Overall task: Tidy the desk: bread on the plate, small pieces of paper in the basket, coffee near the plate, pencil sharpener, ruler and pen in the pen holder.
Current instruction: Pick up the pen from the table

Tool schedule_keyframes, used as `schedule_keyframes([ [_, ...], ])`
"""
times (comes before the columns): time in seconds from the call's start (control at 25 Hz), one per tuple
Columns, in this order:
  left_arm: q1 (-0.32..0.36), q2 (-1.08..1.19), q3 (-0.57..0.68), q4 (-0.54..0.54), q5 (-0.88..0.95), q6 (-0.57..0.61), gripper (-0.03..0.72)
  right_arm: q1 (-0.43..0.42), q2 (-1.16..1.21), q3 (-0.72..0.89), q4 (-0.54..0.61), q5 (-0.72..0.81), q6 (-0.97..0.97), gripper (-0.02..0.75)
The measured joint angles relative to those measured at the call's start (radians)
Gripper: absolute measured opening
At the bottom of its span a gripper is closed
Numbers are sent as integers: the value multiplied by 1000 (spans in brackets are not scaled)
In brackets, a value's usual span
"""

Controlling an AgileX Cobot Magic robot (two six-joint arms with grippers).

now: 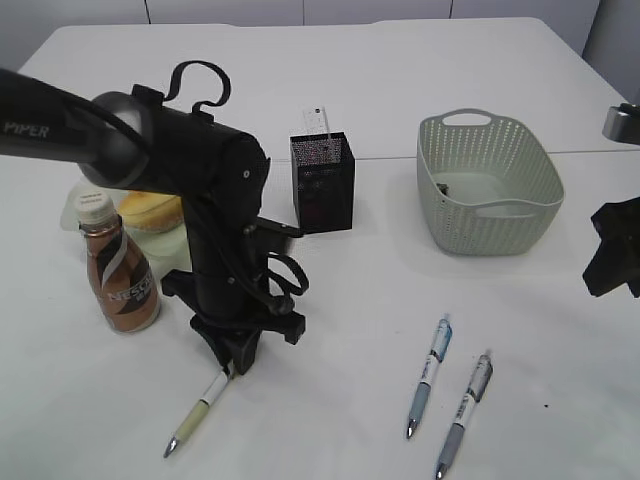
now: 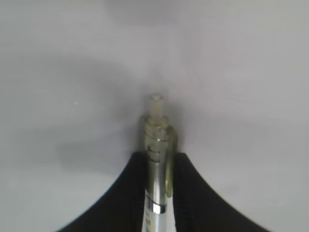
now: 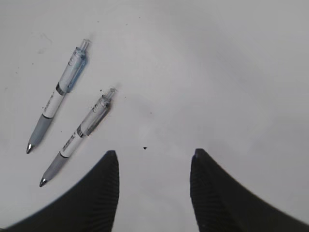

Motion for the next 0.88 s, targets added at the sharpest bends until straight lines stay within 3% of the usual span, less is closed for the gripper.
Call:
schedule_keyframes([
  [0.68,0,-240,15,19,-173,0,102,0,0,0,45,0,-39,381],
  [0.88,0,-326,89,52,-350,0,102,0,0,0,45,0,-42,382],
])
